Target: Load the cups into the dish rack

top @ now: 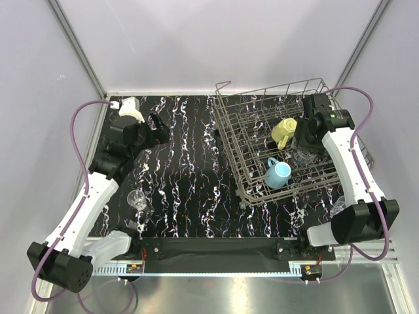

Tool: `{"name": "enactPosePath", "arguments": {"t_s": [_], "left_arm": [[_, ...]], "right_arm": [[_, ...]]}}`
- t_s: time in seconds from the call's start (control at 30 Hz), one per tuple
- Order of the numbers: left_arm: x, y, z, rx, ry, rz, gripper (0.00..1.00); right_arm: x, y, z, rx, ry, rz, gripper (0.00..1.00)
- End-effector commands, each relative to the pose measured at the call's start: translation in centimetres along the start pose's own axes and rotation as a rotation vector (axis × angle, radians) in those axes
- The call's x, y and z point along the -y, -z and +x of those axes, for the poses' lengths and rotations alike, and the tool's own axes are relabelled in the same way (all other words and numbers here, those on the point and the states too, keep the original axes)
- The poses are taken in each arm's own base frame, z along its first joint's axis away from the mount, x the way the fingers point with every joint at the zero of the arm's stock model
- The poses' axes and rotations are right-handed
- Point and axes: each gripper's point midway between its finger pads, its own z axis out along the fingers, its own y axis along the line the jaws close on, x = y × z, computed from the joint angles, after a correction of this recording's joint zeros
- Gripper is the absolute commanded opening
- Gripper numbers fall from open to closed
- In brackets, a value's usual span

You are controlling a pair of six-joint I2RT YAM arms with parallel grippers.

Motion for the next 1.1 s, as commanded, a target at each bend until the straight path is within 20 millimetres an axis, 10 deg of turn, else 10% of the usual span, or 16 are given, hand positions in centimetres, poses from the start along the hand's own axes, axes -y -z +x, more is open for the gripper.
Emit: {"name": "enactPosePath", "arguments": {"t_s": [0.0, 0.83, 1.07], "left_arm": [[1.0, 0.0, -1.6, 0.037, 0.022, 0.042, 0.99], [0.9, -0.7, -1.1, 0.013, 0.026, 0.032, 0.99], [0.8, -0.8, -0.8, 0.006, 0.025, 0.026, 0.99]], "right_arm": [[-0.2, 1.4, -0.1, 0.025, 0.003, -0.046, 0.00], [-0.9, -5.6, 3.5, -0.151, 0.057, 0.024, 0.25], [-0.2, -5.2, 3.5, -0.138, 0.064, 0.044, 0.63]]}}
